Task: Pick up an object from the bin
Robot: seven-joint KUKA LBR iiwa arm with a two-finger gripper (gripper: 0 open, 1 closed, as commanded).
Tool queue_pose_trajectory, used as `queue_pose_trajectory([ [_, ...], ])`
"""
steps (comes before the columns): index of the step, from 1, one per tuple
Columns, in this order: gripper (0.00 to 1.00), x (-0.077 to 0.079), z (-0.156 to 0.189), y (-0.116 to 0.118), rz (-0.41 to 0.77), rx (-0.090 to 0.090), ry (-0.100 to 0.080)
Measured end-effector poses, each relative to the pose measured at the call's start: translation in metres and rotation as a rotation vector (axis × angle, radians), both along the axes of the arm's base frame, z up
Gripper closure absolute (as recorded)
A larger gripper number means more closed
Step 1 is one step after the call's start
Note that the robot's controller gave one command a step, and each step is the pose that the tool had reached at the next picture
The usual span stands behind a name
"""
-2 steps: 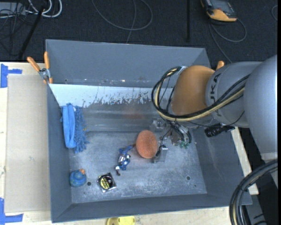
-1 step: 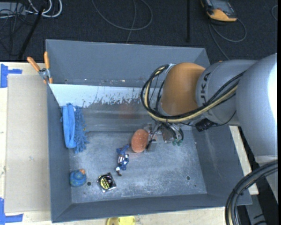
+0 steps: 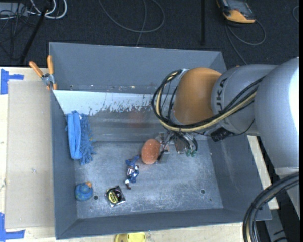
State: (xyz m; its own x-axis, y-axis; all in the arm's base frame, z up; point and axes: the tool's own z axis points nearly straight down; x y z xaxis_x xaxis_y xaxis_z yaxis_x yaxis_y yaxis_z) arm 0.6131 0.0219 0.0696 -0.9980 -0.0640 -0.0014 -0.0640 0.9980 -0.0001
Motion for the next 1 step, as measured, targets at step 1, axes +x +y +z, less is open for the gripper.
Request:
queue_pose_trajectory([
  [1, 1.0, 0.0068, 0.1123, -0.0016, -0.06, 0.0, 0.0],
])
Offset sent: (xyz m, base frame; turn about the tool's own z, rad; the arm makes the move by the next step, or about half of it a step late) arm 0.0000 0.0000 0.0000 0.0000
